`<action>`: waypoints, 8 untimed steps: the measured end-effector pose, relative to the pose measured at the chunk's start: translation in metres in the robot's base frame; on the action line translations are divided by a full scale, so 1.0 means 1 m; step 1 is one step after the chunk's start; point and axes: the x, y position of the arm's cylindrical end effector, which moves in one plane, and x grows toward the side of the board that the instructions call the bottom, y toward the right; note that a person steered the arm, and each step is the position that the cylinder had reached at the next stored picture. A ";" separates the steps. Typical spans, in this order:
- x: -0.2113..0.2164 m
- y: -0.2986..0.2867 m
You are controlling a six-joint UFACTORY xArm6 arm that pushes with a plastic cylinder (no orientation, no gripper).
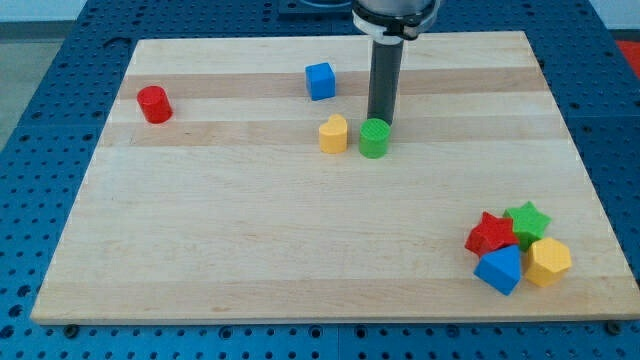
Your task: Push the green circle towards center
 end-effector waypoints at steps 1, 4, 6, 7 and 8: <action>0.000 -0.006; 0.000 -0.008; 0.007 -0.003; -0.009 -0.017; -0.021 -0.061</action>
